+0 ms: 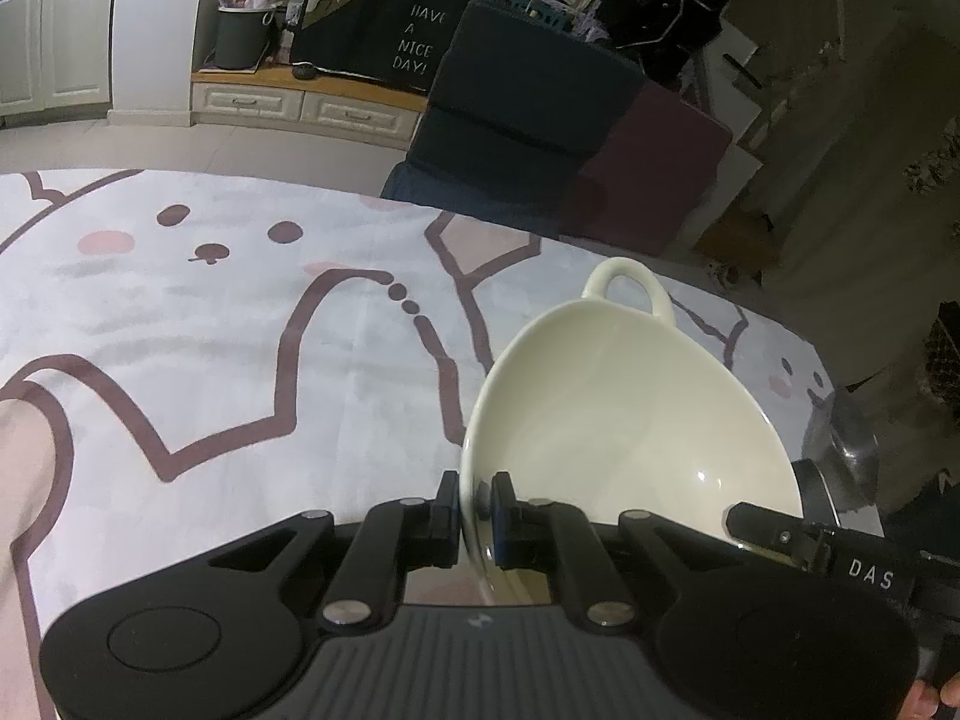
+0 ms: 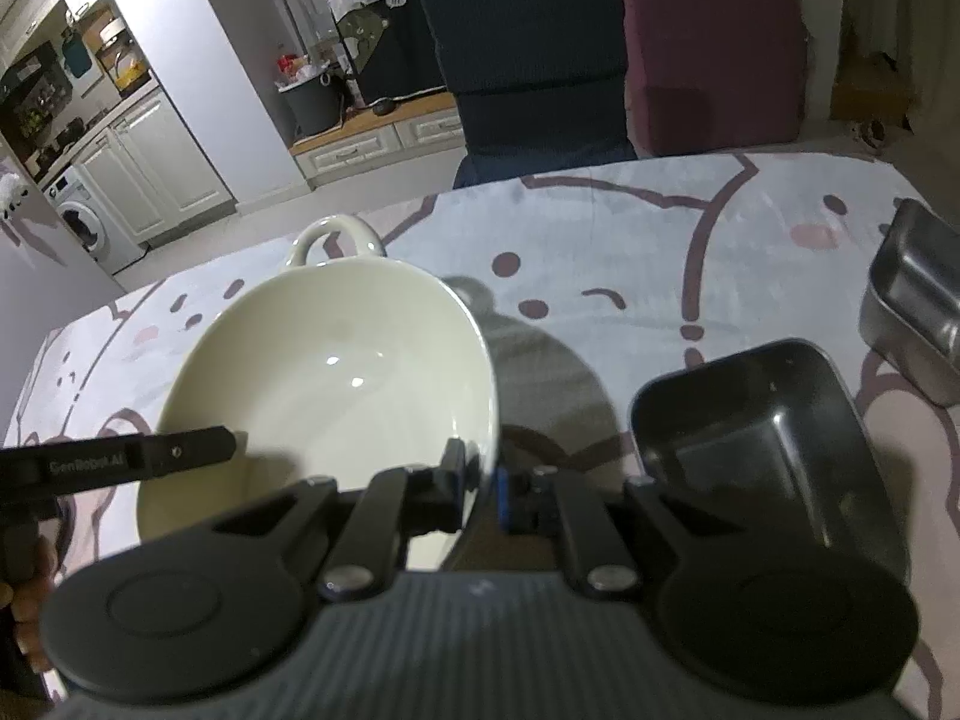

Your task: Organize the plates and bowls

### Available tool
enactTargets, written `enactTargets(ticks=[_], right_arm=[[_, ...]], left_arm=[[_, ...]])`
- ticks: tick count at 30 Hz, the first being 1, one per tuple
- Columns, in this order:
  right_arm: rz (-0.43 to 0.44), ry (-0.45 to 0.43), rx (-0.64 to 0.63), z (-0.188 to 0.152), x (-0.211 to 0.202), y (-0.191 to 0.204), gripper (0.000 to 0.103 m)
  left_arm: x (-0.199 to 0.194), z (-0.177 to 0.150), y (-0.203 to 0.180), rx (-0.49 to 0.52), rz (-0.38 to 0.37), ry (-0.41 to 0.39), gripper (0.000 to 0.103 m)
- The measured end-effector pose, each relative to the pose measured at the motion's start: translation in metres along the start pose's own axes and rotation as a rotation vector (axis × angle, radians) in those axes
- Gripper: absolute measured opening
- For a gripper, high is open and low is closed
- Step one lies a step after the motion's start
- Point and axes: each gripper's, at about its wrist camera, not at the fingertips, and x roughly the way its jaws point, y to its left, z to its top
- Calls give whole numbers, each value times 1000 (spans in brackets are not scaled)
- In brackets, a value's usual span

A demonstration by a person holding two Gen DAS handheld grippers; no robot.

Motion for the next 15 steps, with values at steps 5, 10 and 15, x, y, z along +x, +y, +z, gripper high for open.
enactTargets(ticks=[5,10,15], right_arm=[[-1,-7,15,-5,-16,-3,11],[5,-24,2,-11,-35,-2,12],[18,-45,0,-18,-56,-4,12]], left_arm=[[-20,-7,-8,4,4,-1,10],[-45,-13,-17,16,11,-22,10],[-70,-24,-27,26,12,-37,10]])
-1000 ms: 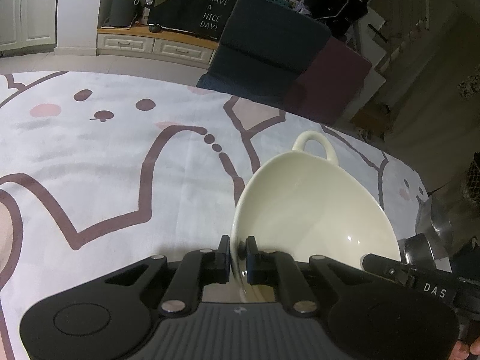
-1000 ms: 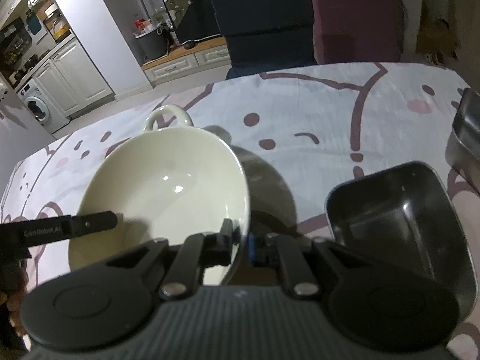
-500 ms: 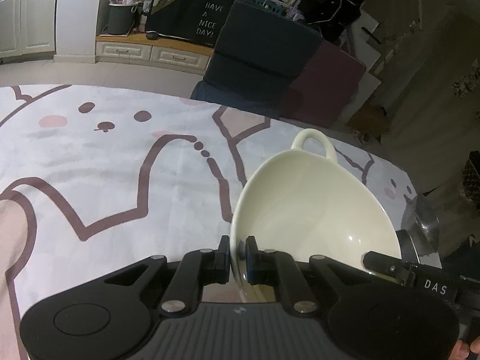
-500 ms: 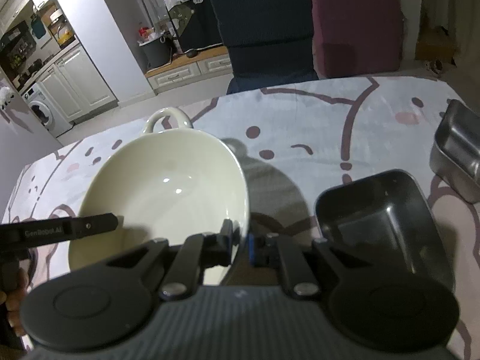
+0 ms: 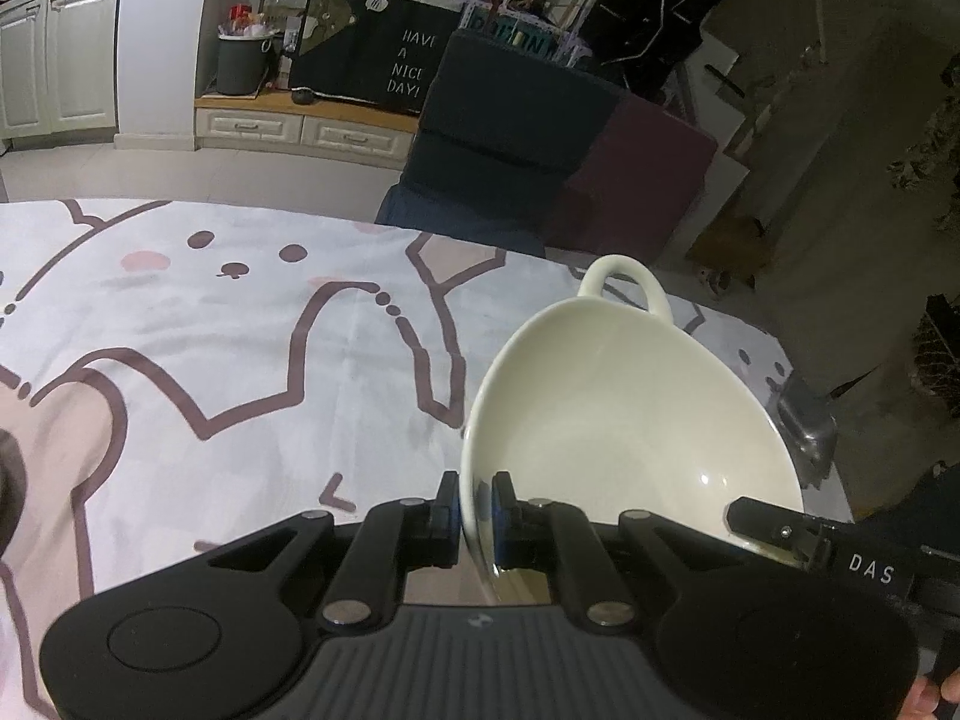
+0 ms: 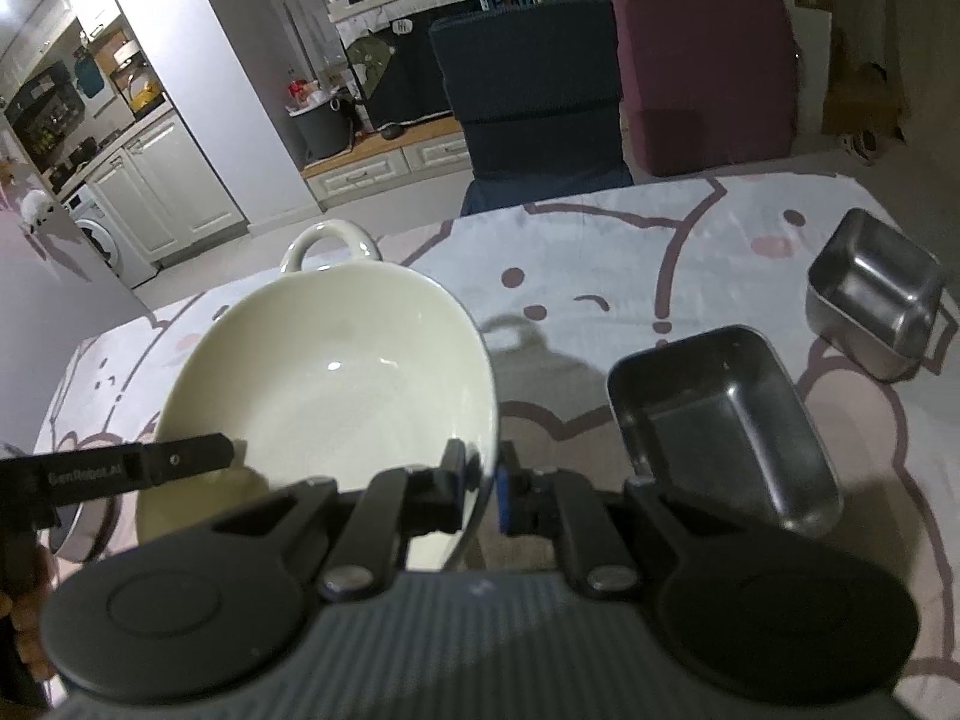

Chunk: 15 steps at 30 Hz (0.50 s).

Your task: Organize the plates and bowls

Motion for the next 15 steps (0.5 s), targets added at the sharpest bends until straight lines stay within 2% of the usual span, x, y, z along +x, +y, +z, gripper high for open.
enactTargets(ticks=[15], right_arm=[[3,-60,-3,-26,-66,-15,11]], left_arm=[[-64,-36,-39,19,-28,-54,10]])
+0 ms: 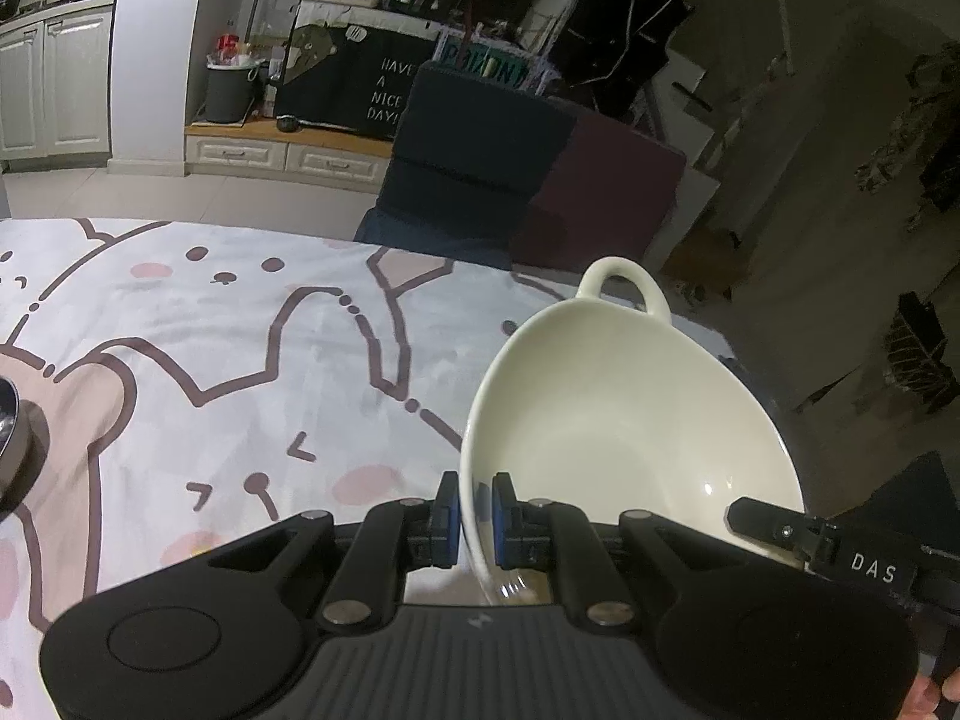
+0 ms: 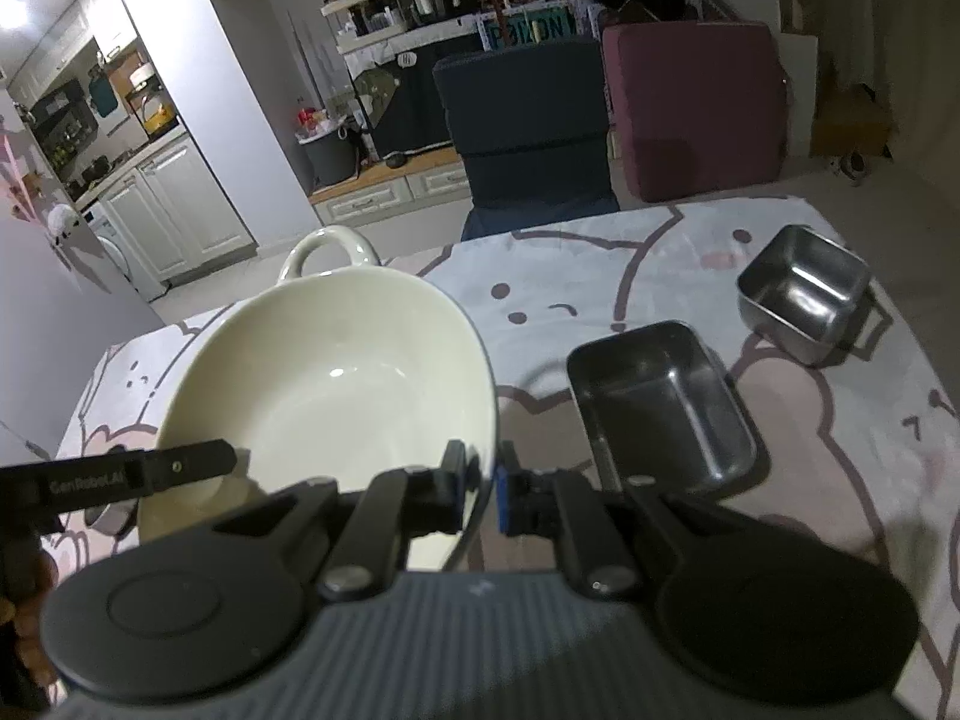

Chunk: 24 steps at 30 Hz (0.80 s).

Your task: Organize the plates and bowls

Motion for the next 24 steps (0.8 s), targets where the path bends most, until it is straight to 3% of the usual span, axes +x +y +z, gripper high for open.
enactTargets(ticks=[14,24], right_arm=[[-13,-28,13,-39,-50,-31,11],[-34,-8,17,-64,-51,-54,10]], left_arm=[[-24,-60,-36,14,-56,0,10],[-10,-103,-42,-8,-64,43,10]])
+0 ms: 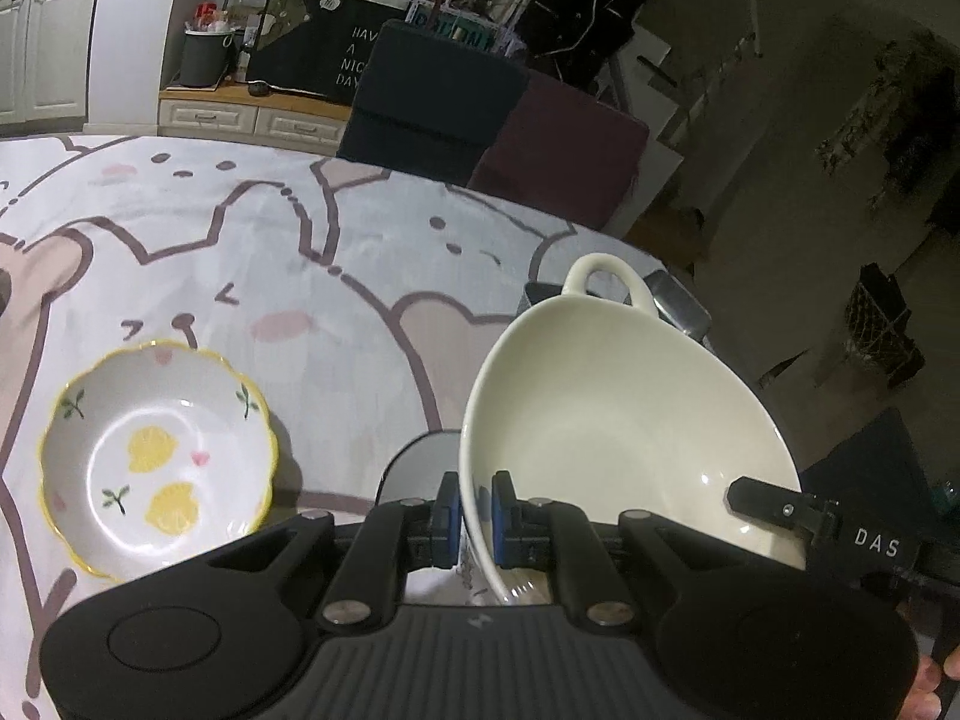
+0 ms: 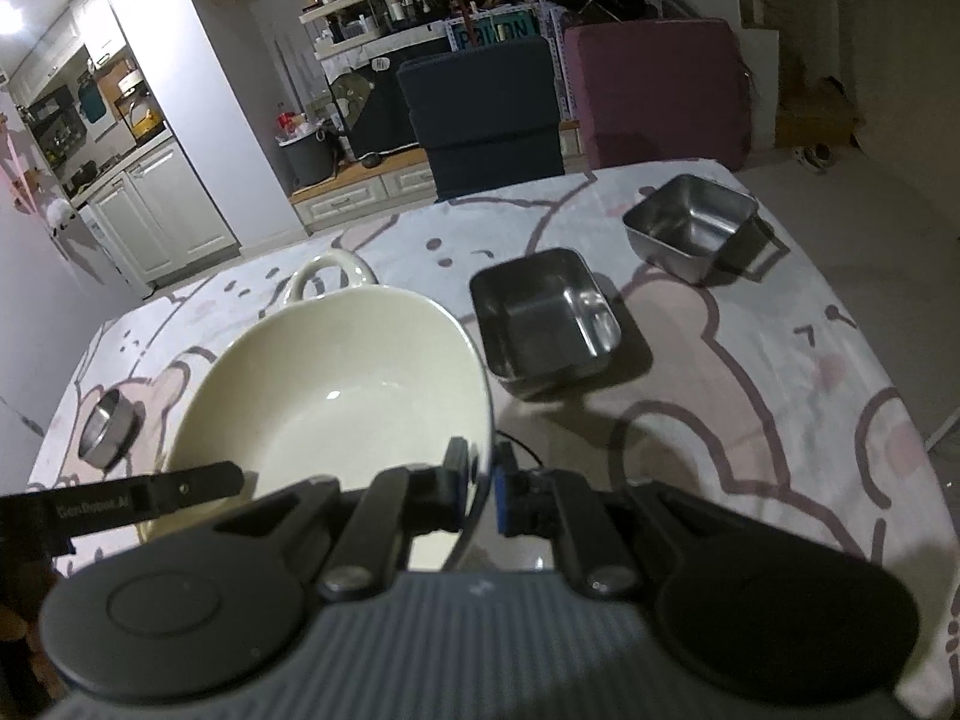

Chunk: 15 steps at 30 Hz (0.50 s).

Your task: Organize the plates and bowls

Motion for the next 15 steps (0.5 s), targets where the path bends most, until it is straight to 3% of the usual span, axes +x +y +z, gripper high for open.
enactTargets(ticks=[15], right_arm=[[-10,107,-20,-19,41,-11,11]], left_arm=[[40,-24,16,-30,16,89,10]])
